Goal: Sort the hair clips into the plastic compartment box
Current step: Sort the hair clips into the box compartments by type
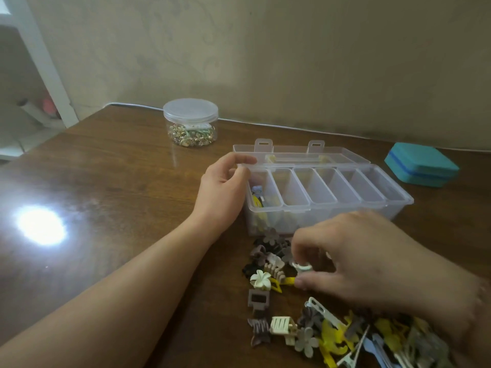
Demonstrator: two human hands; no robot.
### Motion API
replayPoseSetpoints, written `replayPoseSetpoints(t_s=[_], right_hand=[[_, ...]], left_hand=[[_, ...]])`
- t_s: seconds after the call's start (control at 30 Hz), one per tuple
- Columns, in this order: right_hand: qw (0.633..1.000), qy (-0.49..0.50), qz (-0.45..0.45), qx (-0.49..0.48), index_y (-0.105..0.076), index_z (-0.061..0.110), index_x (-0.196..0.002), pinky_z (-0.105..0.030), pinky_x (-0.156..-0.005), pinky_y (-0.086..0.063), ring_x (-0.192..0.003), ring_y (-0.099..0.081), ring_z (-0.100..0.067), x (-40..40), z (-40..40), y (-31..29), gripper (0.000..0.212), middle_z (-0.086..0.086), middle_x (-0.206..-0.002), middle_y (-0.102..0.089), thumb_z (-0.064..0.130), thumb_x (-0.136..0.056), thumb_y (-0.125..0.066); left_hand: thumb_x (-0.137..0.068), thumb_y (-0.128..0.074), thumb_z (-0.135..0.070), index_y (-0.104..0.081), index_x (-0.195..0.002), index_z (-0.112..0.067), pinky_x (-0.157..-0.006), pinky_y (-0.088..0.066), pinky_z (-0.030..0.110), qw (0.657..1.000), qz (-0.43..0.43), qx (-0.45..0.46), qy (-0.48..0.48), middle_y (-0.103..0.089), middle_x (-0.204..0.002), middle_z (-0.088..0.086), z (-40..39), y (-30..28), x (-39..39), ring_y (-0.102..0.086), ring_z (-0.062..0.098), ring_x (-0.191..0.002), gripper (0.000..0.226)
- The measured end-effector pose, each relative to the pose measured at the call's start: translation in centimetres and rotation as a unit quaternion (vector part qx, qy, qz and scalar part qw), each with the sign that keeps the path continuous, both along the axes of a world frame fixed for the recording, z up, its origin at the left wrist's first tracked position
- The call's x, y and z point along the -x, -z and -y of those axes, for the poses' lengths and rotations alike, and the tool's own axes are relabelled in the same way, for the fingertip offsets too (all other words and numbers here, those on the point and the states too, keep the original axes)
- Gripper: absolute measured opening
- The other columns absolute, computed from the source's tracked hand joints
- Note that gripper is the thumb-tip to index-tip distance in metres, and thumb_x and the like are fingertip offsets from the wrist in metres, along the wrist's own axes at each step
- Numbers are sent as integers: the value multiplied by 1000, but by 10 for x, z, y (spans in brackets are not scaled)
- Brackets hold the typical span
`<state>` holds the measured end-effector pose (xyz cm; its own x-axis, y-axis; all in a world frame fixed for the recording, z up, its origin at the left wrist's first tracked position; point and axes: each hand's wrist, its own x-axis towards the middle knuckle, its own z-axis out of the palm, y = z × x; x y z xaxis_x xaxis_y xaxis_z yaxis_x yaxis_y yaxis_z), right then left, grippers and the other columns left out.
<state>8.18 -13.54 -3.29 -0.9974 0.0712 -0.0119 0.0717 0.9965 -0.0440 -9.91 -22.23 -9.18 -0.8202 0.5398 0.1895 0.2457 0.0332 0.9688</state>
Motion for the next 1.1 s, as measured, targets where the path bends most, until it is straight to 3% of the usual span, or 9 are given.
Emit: replayPoseSetpoints(t_s=[0.1, 0.3, 0.37, 0.5, 0.7, 0.8, 0.93, 1.0, 1.1], right_hand=[[998, 46, 43, 13, -48, 45, -96, -16, -71, -44, -80, -51, 7, -6, -7, -11, 27, 24, -86, -57, 66, -80, -53], [985, 91, 149, 7, -48, 44, -89, -19, -66, -46, -77, -51, 5, -13, -16, -19, 27, 20, -84, -56, 65, -78, -59], [984, 81, 158, 7, -48, 44, -92, -20, -68, -47, -77, -51, 4, -11, -12, -18, 30, 20, -86, -55, 68, -76, -59], [995, 39, 89, 3, -45, 47, -100, -18, -71, -47, -81, -52, 6, -5, -2, -15, 37, 25, -90, -56, 71, -75, -56], [999, -15, 28, -19, -52, 45, -110, -28, -76, -50, -84, -56, -1, -1, 4, 4, 36, 18, -90, -63, 67, -81, -52], [999, -28, 21, -12, -53, 44, -105, -22, -72, -49, -80, -57, -1, -4, 2, 1, 28, 18, -86, -63, 62, -83, -51], [994, 5, -26, 107, -61, 43, -90, -11, -52, -41, -72, -59, 2, -9, -11, -18, 16, 27, -79, -63, 52, -77, -57], [975, 20, -105, 194, -66, 38, -84, -10, -49, -42, -62, -58, -2, -9, -14, -21, 8, 27, -78, -63, 40, -77, -65], [938, 56, -252, 233, -68, 31, -87, -7, -54, -41, -68, -58, 0, 0, -16, -13, 9, 22, -81, -64, 29, -78, -69]], left_hand=[[-92, -47, -10, -69, -104, -26, -71, -54, 25, 1000, 2, 2, 4, -75, -77, -11, 1, 0, 1, -68, 3, -79, 30], [-92, -47, -11, -69, -105, -26, -80, -57, 34, 1000, 1, 8, 7, -75, -81, -13, 1, -1, 0, -70, 9, -84, 30], [-92, -47, -11, -69, -105, -26, -83, -57, 43, 1000, 0, 12, 6, -77, -82, -5, 1, -1, 0, -70, 19, -88, 30], [-92, -46, -12, -68, -104, -28, -81, -55, 52, 1000, -5, 14, 5, -77, -84, 0, 1, -1, 0, -68, 34, -91, 30], [-91, -46, -12, -68, -103, -28, -84, -55, 53, 1000, -1, 13, 4, -77, -84, 1, 1, 0, 0, -69, 31, -91, 30], [-92, -46, -12, -68, -104, -28, -85, -56, 47, 1000, 0, 10, 7, -77, -85, 1, 1, 0, 0, -70, 21, -89, 30], [-92, -46, -11, -68, -104, -27, -81, -56, 37, 1000, 5, 0, 15, -77, -86, 1, 1, 2, 1, -71, 11, -86, 30], [-92, -46, -11, -67, -105, -27, -79, -56, 32, 1000, 6, -2, 23, -77, -87, 1, 1, 2, 2, -71, 7, -85, 30], [-93, -46, -10, -66, -106, -27, -80, -56, 30, 999, 14, -5, 31, -77, -89, 0, 1, 2, 2, -71, 4, -87, 30]])
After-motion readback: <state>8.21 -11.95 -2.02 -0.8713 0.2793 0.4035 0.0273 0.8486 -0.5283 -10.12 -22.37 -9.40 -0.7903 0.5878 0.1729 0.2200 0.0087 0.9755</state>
